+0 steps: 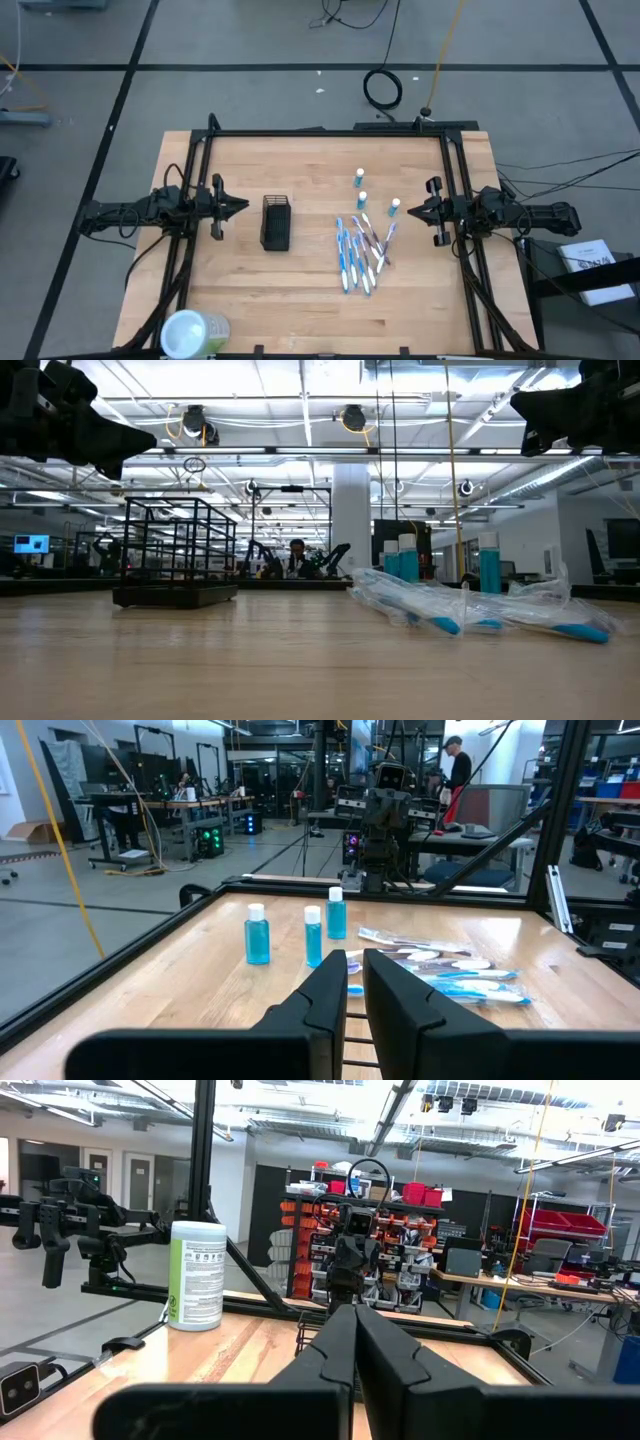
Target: Pick & Place toothbrushing station
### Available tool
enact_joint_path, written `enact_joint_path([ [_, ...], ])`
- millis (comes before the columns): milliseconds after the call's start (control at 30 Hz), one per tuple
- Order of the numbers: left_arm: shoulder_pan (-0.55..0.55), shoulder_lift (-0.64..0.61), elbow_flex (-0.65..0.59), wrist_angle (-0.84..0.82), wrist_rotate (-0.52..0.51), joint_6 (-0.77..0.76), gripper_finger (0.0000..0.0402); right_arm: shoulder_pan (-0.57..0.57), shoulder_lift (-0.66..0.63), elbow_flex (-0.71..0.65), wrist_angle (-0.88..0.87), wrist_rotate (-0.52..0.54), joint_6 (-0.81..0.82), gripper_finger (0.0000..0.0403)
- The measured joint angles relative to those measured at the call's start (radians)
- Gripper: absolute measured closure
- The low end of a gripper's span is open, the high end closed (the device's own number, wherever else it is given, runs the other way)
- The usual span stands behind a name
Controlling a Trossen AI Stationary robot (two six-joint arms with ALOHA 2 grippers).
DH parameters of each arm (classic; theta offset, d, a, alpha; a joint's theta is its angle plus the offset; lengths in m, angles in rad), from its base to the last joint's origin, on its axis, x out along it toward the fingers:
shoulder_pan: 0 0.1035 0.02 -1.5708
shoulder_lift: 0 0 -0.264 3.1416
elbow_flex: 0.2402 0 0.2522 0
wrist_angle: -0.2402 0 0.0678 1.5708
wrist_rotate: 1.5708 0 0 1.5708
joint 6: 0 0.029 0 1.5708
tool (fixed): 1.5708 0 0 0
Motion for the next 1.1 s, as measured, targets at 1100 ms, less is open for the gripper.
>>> enact_joint_path([
  [1100,0.000,0.000,0.000,0.000,0.000,0.000,0.0360,0.002,0.000,0.000,0.039,-0.003,0.246,0.0403],
])
